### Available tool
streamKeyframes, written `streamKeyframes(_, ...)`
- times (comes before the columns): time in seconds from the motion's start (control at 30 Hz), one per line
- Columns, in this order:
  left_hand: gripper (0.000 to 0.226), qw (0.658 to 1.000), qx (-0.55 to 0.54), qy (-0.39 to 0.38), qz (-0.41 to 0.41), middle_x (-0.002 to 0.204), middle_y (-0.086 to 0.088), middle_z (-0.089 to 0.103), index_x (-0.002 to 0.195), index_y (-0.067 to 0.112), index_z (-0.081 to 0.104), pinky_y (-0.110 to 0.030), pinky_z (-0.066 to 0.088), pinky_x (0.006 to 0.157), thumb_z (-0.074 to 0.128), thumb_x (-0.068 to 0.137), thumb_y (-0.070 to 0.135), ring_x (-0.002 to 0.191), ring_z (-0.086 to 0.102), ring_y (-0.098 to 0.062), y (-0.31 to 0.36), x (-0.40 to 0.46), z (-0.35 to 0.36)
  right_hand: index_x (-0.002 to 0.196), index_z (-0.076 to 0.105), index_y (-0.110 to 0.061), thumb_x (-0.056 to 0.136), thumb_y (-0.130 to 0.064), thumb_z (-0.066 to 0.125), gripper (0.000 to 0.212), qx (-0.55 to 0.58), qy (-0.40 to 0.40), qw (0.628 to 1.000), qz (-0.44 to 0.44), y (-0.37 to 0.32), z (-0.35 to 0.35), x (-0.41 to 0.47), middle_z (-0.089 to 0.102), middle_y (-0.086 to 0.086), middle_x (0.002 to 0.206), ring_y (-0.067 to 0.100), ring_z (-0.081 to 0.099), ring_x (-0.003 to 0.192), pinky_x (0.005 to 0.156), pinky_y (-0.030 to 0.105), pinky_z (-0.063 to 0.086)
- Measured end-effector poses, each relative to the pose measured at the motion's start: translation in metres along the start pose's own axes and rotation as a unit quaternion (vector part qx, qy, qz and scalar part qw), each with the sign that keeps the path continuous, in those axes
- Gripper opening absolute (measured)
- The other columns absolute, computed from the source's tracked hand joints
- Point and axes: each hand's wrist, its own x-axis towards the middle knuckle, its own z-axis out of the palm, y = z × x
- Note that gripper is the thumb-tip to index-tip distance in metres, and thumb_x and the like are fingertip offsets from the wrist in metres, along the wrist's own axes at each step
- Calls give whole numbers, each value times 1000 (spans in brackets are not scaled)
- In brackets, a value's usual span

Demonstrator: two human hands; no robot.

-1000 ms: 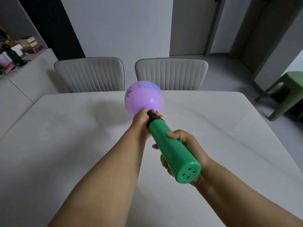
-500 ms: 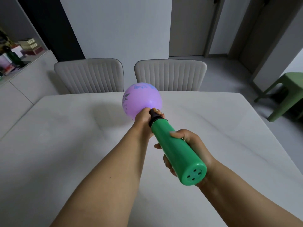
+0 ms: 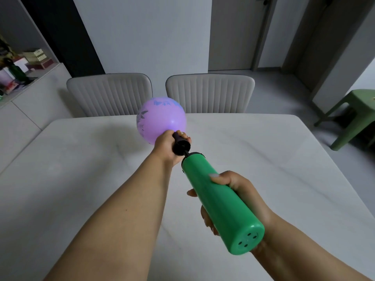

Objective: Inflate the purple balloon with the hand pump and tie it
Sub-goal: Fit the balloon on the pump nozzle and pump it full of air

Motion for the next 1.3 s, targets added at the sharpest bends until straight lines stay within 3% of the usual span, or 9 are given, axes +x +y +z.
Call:
streamKeyframes(0.17,35,999,35,-10,-14,50,0,41,63,13,35,-18,36,51,22,95,8,52,34,-13,-14,-13,15,115,55,3,71,-31,53,56,6,49,998,-47,-7,4,4,63,8,47,20,56,33,36,18,46)
streamKeyframes(0.27,33,997,62,-38,-13,37,1,41,62,13,37,-19,38,48,23,92,7,39,39,-13,-25,-19,18,125,50,3,80,-30,50,56,4,86,994,-67,-11,8,12,64,7,45,20,55,32,35,17,44)
streamKeyframes(0.4,31,998,55,-33,-9,38,0,43,64,11,39,-12,42,42,25,91,7,29,41,-14,-23,-17,14,124,51,4,79,-31,51,57,7,90,993,-75,-6,7,14,64,6,46,20,56,34,36,18,45)
streamKeyframes(0.53,32,999,41,-28,-9,36,1,43,65,11,40,-10,40,40,24,93,7,27,41,-13,-14,-16,15,111,59,4,71,-33,56,54,-7,62,995,-71,5,3,7,64,7,50,21,57,38,38,20,47)
streamKeyframes(0.6,33,999,25,-25,-5,37,0,44,65,11,40,-10,42,40,24,94,7,27,43,-13,-9,-12,12,92,59,4,85,-23,49,30,-9,69,995,-70,2,0,10,66,2,46,17,61,37,37,18,47)
streamKeyframes(0.67,33,1000,16,-21,-2,38,-1,45,64,11,40,-11,43,41,24,93,7,28,44,-13,-6,-12,9,79,55,0,93,-14,39,26,-11,88,993,-75,-4,2,12,65,-2,40,10,63,36,36,15,47)
streamKeyframes(0.83,34,999,31,-14,-12,37,2,40,62,13,37,-17,36,45,23,93,6,37,39,-11,-18,-19,13,119,53,4,75,-30,51,55,15,55,996,-64,2,4,6,64,7,46,21,56,34,36,17,45)
streamKeyframes(1.07,31,998,44,-35,-12,39,1,42,62,12,39,-16,39,45,25,90,7,36,39,-13,-26,-24,16,122,51,2,80,-31,50,54,15,82,994,-74,-5,6,11,64,6,45,19,56,32,35,17,45)
streamKeyframes(1.3,32,1000,7,-23,3,44,0,44,65,12,40,-12,41,42,23,91,4,40,41,-12,-5,-12,10,108,56,3,68,-33,54,54,24,30,998,-52,6,3,-3,63,8,46,19,57,34,37,17,46)
